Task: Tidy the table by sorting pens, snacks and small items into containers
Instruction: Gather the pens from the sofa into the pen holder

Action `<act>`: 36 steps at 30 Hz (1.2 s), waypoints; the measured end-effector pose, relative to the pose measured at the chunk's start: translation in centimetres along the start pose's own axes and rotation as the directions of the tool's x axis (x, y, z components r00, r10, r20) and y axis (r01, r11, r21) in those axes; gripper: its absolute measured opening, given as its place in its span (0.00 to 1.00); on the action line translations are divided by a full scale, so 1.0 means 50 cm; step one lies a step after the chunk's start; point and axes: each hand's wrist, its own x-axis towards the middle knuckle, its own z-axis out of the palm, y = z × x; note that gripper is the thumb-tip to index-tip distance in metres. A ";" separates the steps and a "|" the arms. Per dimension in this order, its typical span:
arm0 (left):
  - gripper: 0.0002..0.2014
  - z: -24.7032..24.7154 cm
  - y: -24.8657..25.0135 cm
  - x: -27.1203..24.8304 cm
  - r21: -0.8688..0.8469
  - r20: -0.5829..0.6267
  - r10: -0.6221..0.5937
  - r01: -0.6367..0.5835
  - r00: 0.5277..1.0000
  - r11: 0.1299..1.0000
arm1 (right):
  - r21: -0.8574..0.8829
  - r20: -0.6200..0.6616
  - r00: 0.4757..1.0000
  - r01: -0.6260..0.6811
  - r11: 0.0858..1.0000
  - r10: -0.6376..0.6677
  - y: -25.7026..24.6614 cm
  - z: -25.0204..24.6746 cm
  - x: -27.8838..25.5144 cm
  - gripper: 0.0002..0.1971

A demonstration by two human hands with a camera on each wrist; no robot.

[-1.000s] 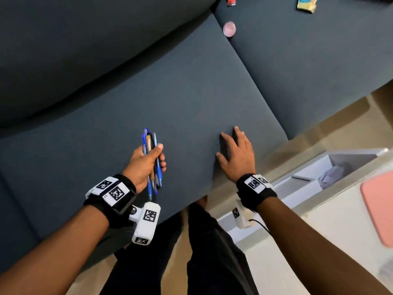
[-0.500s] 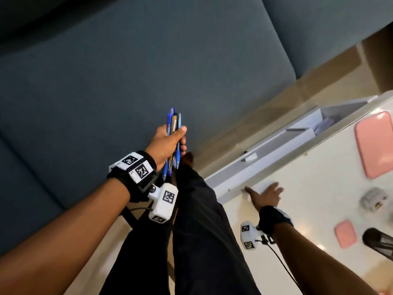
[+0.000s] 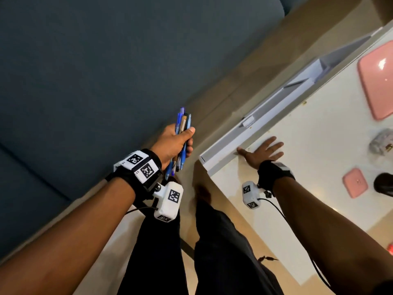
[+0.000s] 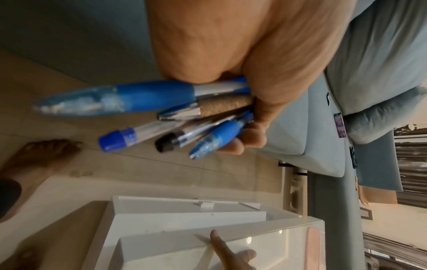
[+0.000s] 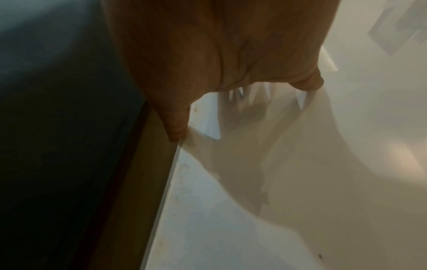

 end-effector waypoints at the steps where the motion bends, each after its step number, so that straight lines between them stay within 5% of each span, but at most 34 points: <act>1: 0.06 0.019 -0.014 -0.002 -0.002 0.001 -0.002 0.002 1.000 1.000 | -0.010 0.006 1.000 0.007 1.000 -0.007 0.004 -0.002 -0.001 0.67; 11: 0.08 0.202 -0.171 -0.054 -0.033 -0.098 0.020 -0.023 0.995 0.999 | -0.207 0.089 0.979 0.198 0.958 -0.183 0.044 -0.042 0.003 0.71; 18: 0.08 0.328 -0.333 -0.089 -0.117 -0.187 -0.008 -0.014 0.982 0.993 | -0.319 0.190 0.847 0.531 0.785 -0.496 0.166 -0.058 0.083 0.67; 27: 0.09 0.435 -0.529 -0.205 -0.172 -0.258 0.025 -0.072 0.966 0.982 | -0.437 0.189 0.775 0.617 0.654 -0.604 0.214 -0.077 0.091 0.58; 36: 0.10 0.575 -0.733 -0.321 -0.219 -0.310 0.111 -0.185 0.944 0.958 | -0.557 0.278 0.583 0.745 0.367 -0.763 0.699 -0.005 0.037 0.49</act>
